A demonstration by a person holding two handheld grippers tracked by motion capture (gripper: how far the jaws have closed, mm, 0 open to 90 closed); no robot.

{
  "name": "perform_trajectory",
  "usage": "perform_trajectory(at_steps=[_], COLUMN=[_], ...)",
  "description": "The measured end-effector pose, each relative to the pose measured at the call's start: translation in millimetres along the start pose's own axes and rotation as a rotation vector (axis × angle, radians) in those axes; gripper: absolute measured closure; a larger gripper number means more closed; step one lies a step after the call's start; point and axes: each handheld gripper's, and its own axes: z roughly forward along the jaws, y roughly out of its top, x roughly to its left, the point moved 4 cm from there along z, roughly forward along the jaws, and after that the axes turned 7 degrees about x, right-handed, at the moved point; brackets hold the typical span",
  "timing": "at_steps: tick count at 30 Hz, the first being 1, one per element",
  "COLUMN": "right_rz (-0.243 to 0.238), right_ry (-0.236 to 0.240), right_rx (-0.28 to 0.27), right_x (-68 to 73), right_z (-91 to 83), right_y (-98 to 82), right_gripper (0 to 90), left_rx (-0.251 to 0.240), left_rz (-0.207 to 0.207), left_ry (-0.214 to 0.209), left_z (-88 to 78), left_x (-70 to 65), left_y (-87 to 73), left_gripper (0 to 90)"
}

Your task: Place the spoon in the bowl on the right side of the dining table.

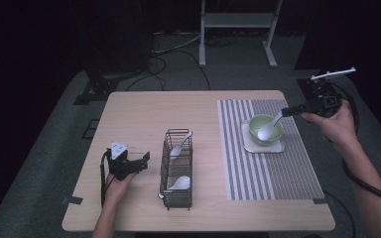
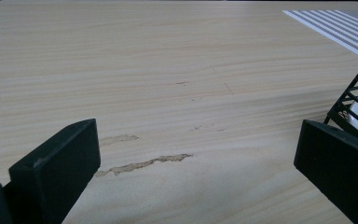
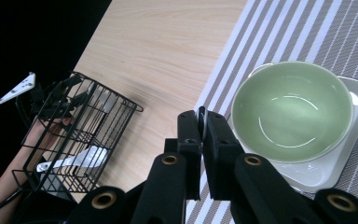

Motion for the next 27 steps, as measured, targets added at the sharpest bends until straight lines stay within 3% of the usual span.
perform_trajectory(at_steps=[10, 27], right_rz=[0.018, 0.086], right_ry=[-0.02, -0.049], right_rx=[-0.017, -0.04], right_x=[-5.9, -29.4], right_z=[-0.9, 9.1], right_y=[5.2, 10.6], right_gripper=[85.5, 85.5], left_rx=[0.002, 0.001], left_rz=[0.004, 0.008], left_ry=[0.0, 0.0], left_z=[-0.3, -0.3], left_x=[-0.1, 0.0], left_y=[-0.1, -0.2], left_gripper=[0.0, 0.0])
